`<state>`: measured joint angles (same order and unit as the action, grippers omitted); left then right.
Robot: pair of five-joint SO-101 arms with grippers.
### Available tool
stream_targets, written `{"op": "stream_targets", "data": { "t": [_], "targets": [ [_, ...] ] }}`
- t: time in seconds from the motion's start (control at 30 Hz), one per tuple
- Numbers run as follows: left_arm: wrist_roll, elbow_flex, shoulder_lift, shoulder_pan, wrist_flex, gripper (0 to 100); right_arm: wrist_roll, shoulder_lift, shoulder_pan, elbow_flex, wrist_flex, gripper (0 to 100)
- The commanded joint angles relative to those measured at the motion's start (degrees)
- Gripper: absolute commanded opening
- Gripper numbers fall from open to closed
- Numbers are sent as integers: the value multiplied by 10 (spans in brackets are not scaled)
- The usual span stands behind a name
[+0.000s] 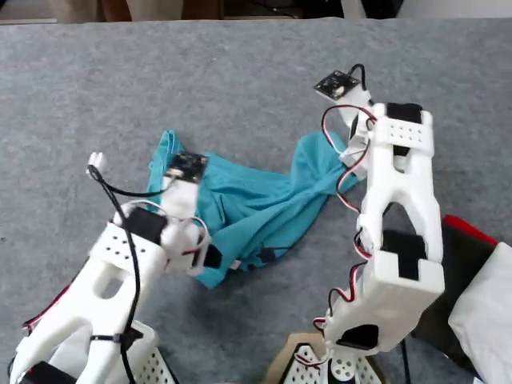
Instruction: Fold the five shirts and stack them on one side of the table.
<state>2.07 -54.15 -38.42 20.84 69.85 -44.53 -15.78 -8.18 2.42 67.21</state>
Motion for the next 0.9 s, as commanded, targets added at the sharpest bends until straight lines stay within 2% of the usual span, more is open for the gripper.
{"op": "stream_targets", "data": {
  "t": [0.0, 0.1, 0.17, 0.53, 0.6, 0.7, 0.87],
  "targets": [
    [77, -39, -7, 54, -72, 245, 8, -10, 7, -6, -17, 4],
    [92, -91, -7, 112, -112, 206, 8, -23, 7, -10, -22, 4],
    [96, -123, -7, 127, -134, 195, 8, -31, 7, -13, -23, 4],
    [91, -152, -7, 98, -192, 194, 8, -51, 7, -31, -22, 4],
    [91, -151, -7, 98, -200, 158, 8, -51, 7, -31, -22, 4],
    [97, -152, -7, 100, -224, 11, 8, -51, 7, -31, -22, 4],
    [96, -139, -11, 69, -242, 19, 8, -51, 7, -31, -22, 4]
  ]
}}
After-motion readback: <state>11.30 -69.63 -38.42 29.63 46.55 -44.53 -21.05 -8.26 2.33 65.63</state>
